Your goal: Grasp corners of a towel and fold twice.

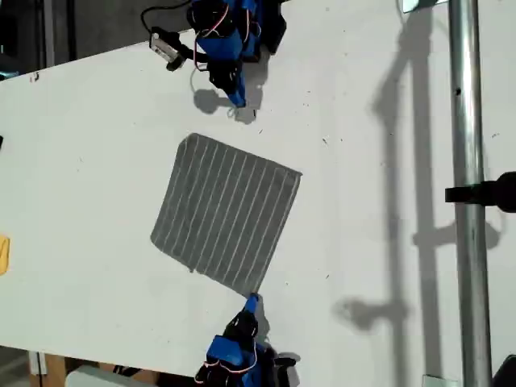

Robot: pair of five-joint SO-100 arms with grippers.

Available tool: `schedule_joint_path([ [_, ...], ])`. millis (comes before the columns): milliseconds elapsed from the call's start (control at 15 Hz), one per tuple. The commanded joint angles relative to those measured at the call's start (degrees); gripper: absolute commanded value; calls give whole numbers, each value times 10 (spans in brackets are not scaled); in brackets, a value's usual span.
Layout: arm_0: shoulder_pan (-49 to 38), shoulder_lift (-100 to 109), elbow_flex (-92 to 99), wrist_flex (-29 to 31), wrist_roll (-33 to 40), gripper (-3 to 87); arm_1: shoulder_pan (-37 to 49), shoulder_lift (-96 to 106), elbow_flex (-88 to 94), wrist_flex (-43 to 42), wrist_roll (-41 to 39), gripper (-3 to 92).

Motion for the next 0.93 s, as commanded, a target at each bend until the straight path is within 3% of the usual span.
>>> schedule_joint_path([
  [0, -94, 0, 3, 7, -314, -20, -42, 3, -4, 8, -4, -3],
  [467, -91, 0, 3, 7, -319, -21, -40, 3, -4, 8, -4, -3],
  [867, -75, -1, -39, -14, -375, -29, -47, -73, -103, -5, 1, -3],
])
